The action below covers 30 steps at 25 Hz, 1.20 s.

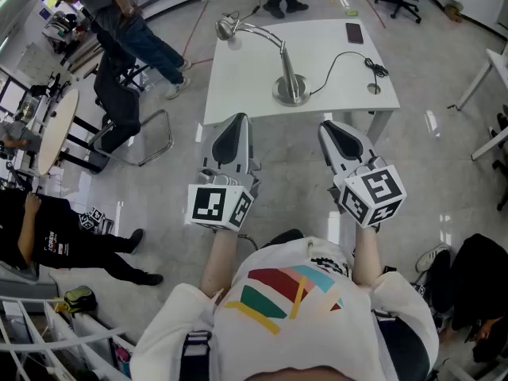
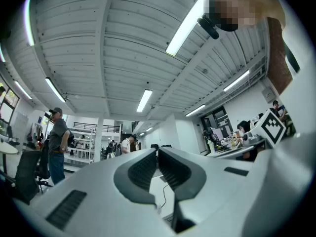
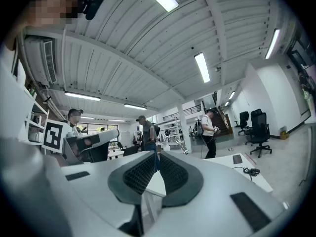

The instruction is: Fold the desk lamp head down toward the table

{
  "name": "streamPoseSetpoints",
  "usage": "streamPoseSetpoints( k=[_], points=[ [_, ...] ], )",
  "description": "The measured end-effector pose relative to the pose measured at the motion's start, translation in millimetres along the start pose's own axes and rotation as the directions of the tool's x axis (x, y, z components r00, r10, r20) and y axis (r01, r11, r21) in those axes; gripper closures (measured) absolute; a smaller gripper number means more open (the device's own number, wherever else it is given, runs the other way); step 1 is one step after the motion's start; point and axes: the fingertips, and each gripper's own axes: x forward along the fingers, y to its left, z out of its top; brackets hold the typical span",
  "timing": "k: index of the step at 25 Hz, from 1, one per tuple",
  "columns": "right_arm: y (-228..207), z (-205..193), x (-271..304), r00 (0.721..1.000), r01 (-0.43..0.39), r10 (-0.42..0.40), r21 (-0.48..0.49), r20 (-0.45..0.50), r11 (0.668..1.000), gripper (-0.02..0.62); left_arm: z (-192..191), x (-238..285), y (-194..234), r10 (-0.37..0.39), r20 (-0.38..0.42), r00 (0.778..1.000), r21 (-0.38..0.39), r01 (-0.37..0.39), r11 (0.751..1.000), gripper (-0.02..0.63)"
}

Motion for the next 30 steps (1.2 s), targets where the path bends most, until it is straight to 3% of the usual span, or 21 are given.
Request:
streamPoseSetpoints(
  k=[3,5,7,11,17,23,27,30],
  points=[
    [-2,4,3,1.000,-0.008,0.009,-0.060,0.027,0.998,0.580,-6,11,-8,-0.029,-0.032,0.999,-0.034,0.027,0.999,0.556],
    [-5,8,10,0.998,0.003,0.004,-0.111,0.061,0.994,0.439,-7,18,-4,-0.031,-0.007,0.999,-0.067,0.031,0.997,0.478],
    [-8,7,20,0.998,0.006,0.005,-0.153,0.069,0.988,0.359,-8,25,5,-0.015,0.036,0.999,-0.076,0.018,0.997,0.393],
    [-18,3,39,0.998,-0.006,0.017,-0.172,0.065,0.985,0.357,-20,52,28,0.013,0.041,0.999,-0.036,-0.012,0.999,0.388],
    [-57,-5,85,0.998,-0.047,0.052,-0.099,0.046,0.994,0.359,-48,112,83,0.042,0.044,0.998,-0.032,-0.040,0.999,0.388],
    [-88,14,171,0.989,-0.150,0.148,-0.139,-0.025,0.979,0.359,-65,186,156,0.099,0.018,0.995,0.076,-0.100,0.992,0.391],
    [-108,25,248,0.972,-0.225,0.212,-0.143,-0.102,0.964,0.359,-73,232,192,0.048,0.020,0.999,0.092,-0.049,0.995,0.391],
    [-117,30,308,0.943,-0.310,0.287,-0.133,-0.167,0.941,0.359,-73,259,210,-0.007,0.044,0.999,0.059,0.004,0.998,0.391]
  ],
)
